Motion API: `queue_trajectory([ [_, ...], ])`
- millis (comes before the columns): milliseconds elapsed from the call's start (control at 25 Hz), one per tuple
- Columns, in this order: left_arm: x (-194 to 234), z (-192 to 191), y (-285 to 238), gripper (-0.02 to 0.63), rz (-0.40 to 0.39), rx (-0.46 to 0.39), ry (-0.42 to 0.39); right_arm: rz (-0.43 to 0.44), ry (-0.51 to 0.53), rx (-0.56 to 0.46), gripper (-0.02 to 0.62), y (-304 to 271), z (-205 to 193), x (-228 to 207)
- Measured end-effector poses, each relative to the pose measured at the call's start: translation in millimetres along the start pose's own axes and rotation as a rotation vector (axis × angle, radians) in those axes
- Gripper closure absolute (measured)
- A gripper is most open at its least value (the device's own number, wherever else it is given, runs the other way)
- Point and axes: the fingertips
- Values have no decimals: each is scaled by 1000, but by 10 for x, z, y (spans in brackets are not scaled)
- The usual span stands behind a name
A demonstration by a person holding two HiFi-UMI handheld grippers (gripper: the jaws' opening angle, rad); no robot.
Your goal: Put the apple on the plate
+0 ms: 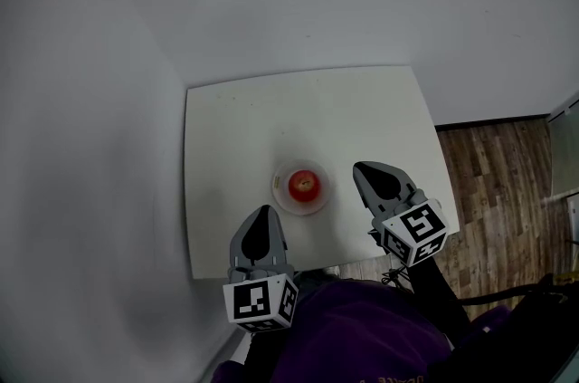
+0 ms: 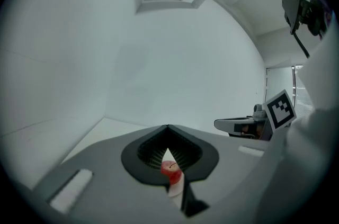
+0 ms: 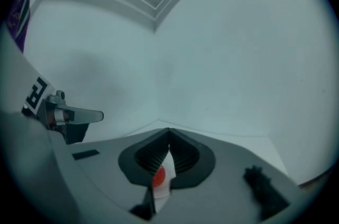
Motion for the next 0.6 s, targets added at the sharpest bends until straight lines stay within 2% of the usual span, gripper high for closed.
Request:
queue_trajectory([
  [320,-33,25,35,598,4,-3,-11,16,-39,-15,584,92,0,-10],
  [600,-10,27,58,598,22,2,-11,21,-22,-23,584,89,67,-11],
])
Point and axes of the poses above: the fingertips, and each gripper's own axes: y backward along the fingers, x to its left, z out of its top, and after that the axes turned 12 degrees about -y, right-handed
